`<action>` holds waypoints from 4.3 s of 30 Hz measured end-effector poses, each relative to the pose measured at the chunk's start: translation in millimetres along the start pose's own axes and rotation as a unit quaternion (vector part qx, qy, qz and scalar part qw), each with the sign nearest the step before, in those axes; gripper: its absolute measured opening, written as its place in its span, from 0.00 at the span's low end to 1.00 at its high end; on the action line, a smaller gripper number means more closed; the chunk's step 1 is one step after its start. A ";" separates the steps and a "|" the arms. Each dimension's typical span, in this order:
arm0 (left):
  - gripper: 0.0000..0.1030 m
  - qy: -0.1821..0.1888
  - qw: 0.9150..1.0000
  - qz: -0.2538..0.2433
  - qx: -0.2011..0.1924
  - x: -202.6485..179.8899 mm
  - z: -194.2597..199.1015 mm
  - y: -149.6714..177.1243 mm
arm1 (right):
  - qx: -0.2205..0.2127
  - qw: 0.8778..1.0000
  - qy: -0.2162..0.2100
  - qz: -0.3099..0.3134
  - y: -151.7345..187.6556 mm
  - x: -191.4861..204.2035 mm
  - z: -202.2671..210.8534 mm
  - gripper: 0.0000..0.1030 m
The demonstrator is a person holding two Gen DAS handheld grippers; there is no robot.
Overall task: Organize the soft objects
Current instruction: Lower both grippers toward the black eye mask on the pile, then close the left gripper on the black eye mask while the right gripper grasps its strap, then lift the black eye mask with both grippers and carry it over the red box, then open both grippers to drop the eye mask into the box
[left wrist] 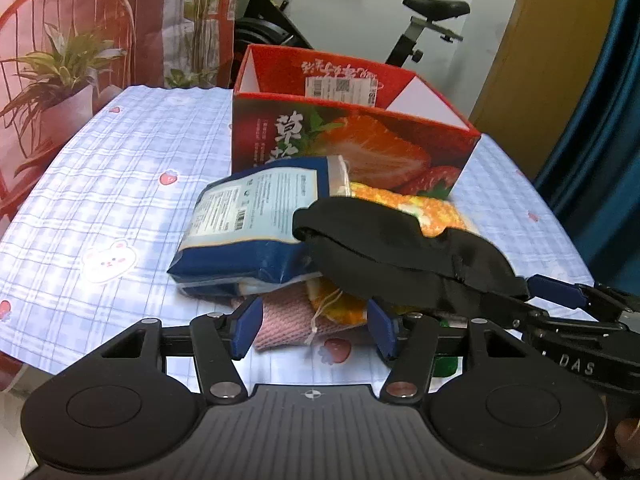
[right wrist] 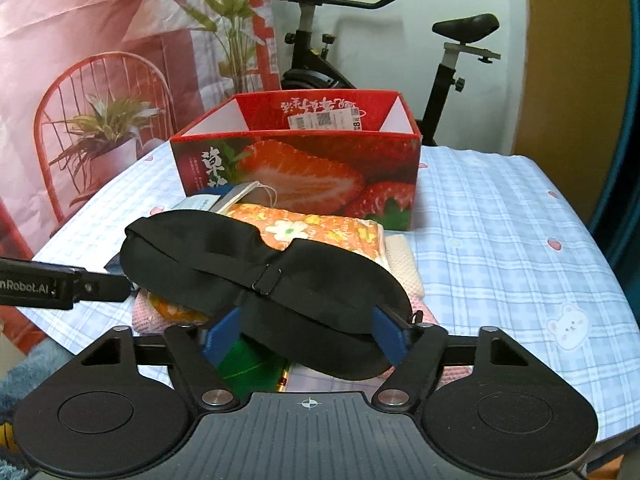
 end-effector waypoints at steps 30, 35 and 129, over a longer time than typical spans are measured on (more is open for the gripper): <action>0.04 -0.033 0.996 0.057 -0.059 18.0 -30.4 -25.9 | 0.001 0.995 -0.002 -0.098 13.9 -42.9 -27.9 0.67; 0.04 -0.035 0.996 0.074 -0.024 23.7 -42.7 -15.9 | 0.004 0.995 -0.010 -0.099 14.5 -40.5 -28.0 0.67; 0.04 -0.043 0.998 -0.049 -0.026 -13.5 -164.0 -208.1 | -0.007 0.998 -0.038 -0.041 -193.3 -72.5 -216.9 0.08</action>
Point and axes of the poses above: each gripper's, at about its wrist camera, not at the fingertips, and z roughly against the way its jaws point, x to its left, y to its underside, the point moved 6 cm from there along -z, roughly the way its jaws point, and after that the axes turned 4 degrees about z, right-handed, at the moved point
